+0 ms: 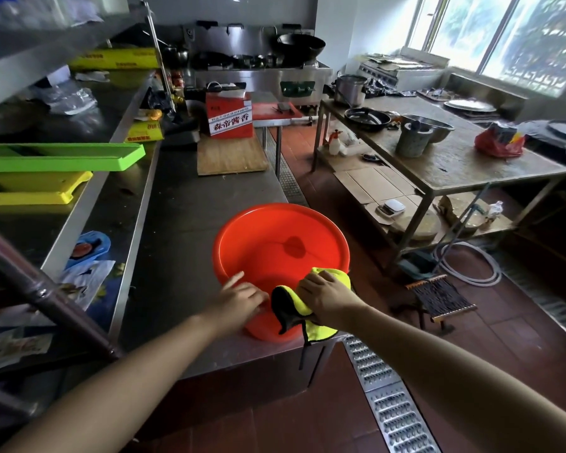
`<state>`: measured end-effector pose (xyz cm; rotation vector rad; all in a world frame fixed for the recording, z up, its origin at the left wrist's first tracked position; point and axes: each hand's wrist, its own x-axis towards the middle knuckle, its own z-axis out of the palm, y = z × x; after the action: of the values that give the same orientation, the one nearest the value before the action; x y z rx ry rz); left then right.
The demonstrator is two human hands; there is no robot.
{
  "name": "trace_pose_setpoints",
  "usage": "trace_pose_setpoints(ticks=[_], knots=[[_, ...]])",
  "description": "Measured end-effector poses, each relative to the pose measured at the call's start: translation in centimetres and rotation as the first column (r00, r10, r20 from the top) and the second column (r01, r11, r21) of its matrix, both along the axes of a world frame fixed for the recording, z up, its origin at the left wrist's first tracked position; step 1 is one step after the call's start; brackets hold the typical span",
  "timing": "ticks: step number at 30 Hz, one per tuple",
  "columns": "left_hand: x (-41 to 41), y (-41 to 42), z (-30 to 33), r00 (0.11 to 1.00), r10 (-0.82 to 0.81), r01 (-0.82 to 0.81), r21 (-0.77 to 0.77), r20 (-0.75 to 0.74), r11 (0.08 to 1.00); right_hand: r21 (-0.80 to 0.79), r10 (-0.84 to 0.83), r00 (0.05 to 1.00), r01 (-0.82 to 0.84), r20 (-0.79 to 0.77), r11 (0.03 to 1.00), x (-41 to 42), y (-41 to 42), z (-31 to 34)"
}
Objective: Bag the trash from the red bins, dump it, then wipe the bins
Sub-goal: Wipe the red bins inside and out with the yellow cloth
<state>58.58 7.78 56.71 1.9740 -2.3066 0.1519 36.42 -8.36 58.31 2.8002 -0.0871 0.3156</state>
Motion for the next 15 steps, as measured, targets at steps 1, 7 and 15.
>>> trace_pose_setpoints(ticks=[1, 7, 15], knots=[[1.4, 0.4, 0.2, 0.999, -0.040, 0.042, -0.050, 0.032, 0.998, 0.024, -0.012, 1.000, 0.013, -0.017, 1.000, -0.6, -0.6, 0.2], [6.3, 0.7, 2.3, 0.983, 0.076, -0.092, 0.093, 0.164, 0.991, 0.096, -0.122, 0.975, 0.142, -0.187, 0.985, -0.4, -1.2, 1.5], [-1.4, -0.8, 0.1, 0.998, 0.040, -0.038, 0.065, -0.041, 0.997, 0.076, -0.060, 0.991, 0.069, -0.116, 0.995, 0.0, -0.1, 0.4]])
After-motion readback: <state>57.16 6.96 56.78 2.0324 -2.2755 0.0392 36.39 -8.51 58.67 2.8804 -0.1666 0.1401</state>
